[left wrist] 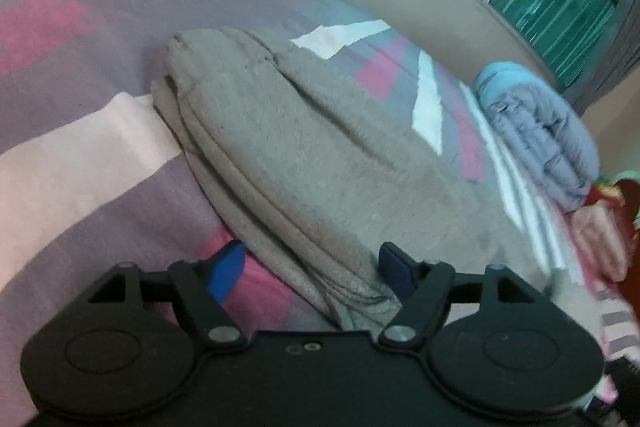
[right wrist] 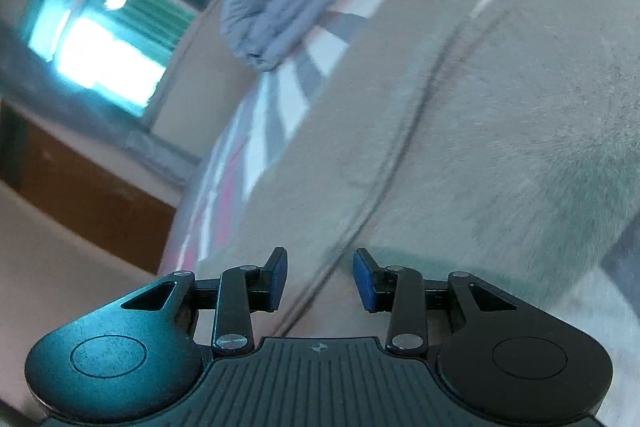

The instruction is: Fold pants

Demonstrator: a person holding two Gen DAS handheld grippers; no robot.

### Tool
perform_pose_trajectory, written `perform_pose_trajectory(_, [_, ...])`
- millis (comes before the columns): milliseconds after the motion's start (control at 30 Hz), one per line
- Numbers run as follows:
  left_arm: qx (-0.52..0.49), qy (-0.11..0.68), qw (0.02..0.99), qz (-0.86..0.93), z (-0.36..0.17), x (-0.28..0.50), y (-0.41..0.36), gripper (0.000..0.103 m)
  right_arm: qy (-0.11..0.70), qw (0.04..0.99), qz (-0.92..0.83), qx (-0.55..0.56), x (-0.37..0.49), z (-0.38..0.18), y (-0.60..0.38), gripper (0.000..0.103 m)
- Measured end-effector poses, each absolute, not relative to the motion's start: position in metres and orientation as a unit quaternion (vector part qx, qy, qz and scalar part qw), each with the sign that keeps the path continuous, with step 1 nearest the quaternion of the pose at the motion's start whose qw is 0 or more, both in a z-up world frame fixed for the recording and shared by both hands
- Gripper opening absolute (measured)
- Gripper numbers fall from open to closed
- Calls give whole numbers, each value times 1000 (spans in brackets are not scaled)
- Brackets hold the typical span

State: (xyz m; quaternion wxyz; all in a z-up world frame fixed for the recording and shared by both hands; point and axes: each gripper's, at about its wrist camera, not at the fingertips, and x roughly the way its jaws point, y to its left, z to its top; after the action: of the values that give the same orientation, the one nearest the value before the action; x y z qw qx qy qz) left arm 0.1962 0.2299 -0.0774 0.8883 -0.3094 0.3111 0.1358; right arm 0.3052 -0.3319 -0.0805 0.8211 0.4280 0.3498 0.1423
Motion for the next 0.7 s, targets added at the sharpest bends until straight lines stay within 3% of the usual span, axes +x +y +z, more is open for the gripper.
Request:
perform_pose_trajectory(233, [-280, 306, 898, 144, -85, 195, 222, 66, 351, 812, 138, 446, 349, -95, -344, 35])
perform_pose_trajectory(267, [-274, 307, 899, 147, -85, 194, 220, 66, 355, 814, 136, 439, 351, -94, -346, 16])
perform_pose_trajectory(300, [-270, 308, 900, 150, -84, 194, 218, 66, 360, 817, 135, 429, 353, -93, -346, 8])
perform_pose_trajectory(533, [-262, 306, 901, 159, -83, 191, 211, 66, 307, 853, 170, 386, 298, -51, -372, 6])
perform_pose_trajectory(700, [-259, 312, 901, 156, -81, 193, 211, 66, 328, 853, 160, 372, 254, -51, -380, 7])
